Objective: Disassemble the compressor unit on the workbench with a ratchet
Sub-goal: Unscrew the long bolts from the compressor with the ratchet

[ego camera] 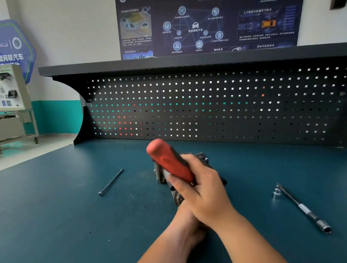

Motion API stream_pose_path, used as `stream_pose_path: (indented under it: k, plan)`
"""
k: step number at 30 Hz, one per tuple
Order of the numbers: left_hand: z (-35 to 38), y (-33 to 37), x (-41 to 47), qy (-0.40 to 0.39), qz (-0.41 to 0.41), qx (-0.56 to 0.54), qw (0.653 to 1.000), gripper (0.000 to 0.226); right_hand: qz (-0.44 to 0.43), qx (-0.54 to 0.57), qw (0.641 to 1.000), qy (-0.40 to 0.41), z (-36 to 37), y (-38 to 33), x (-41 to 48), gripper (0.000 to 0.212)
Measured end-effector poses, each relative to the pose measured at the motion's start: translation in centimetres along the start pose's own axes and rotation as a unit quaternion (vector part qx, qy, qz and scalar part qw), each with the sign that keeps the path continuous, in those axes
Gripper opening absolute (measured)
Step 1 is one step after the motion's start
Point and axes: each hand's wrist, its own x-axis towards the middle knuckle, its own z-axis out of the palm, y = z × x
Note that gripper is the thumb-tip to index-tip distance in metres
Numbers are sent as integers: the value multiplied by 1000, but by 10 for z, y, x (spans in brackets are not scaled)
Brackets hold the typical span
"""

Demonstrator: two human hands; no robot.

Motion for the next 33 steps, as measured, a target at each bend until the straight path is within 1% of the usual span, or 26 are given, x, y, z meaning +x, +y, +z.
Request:
stream_pose_path:
  k: [1, 2, 4, 5, 6, 7, 9, 11, 13, 14, 15, 16, 17, 19, 20, 22, 24, 25, 26, 27, 28, 29, 30, 31, 32, 33]
  plan:
    - [1, 0, -1, -7, 14, -40, 999, 26, -1, -3, 1000, -10, 2, -1, 0, 28]
    - [0, 0, -1, -16, 12, -40, 999, 23, -1, 0, 1000, -1, 3, 0, 0, 27]
    - [-2, 1, -2, -10, -20, 66, 998, 9, 13, 18, 998, 64, 1, 1, 2, 17]
    - [-3, 1, -1, 1, -37, 110, 993, 8, 44, 44, 992, 110, -2, 1, 4, 17]
    - [-4, 2, -1, 13, -42, 135, 990, 20, 92, 86, 979, 161, -7, 2, 7, 20]
    - [-4, 4, -1, 26, -46, 145, 988, 31, 148, 143, 956, 212, -12, 5, 10, 23]
    - [-4, 6, -1, 29, -55, 141, 988, 44, 242, 247, 883, 316, -25, 14, 16, 19]
    - [-3, 6, -2, 31, -47, 144, 988, 54, 330, 311, 792, 410, -38, 27, 18, 22]
    - [-3, 5, -1, 28, -39, 145, 988, 56, 404, 360, 702, 462, -47, 37, 16, 26]
    - [-2, 5, -2, 26, -40, 145, 988, 56, 424, 374, 675, 473, -48, 41, 14, 27]
    - [-2, 4, -2, 25, -42, 142, 989, 56, 427, 380, 666, 479, -47, 42, 13, 27]
    - [-3, 5, -2, 27, -48, 138, 989, 56, 419, 373, 676, 478, -46, 42, 13, 27]
    - [-3, 5, -2, 30, -54, 133, 989, 54, 401, 360, 699, 470, -45, 39, 14, 26]
    - [-2, 8, -5, 40, -68, 133, 988, 49, 337, 325, 766, 440, -40, 29, 18, 22]
    - [-3, 8, -4, 43, -73, 135, 987, 48, 298, 308, 804, 412, -35, 24, 19, 19]
    - [-5, 6, -2, 36, -83, 142, 986, 49, 228, 265, 879, 325, -26, 13, 18, 12]
    - [-9, 5, 2, 35, -82, 144, 986, 46, 167, 172, 945, 221, -18, 5, 13, 21]
    - [-11, 5, 4, 35, -85, 131, 987, 40, 125, 117, 972, 159, -15, 3, 9, 23]
    - [-9, 5, 2, 36, -83, 124, 988, 30, 76, 69, 990, 96, -12, 1, 6, 20]
    - [-8, 3, 1, 22, -65, 100, 993, 16, 40, 35, 998, 31, -8, -1, 3, 19]
    - [-5, 2, 0, 6, -39, 56, 998, 5, 20, 17, 999, -21, -5, -2, 2, 23]
    - [-5, 0, 2, 0, -5, 15, 1000, 26, 16, 8, 998, -57, -3, -3, 1, 31]
    - [-6, -2, 2, -7, 15, -10, 1000, 48, 16, -2, 997, -73, -2, -3, 1, 38]
    - [-5, -1, 0, -4, 17, -1, 1000, 58, 16, -7, 998, -67, -1, -3, 1, 39]
    - [-5, -1, -1, -15, 16, 25, 999, 53, 8, -2, 999, -42, -1, -2, 1, 33]
    - [-3, 1, -3, -21, 7, 64, 998, 37, 4, 7, 1000, -1, -3, -1, 2, 24]
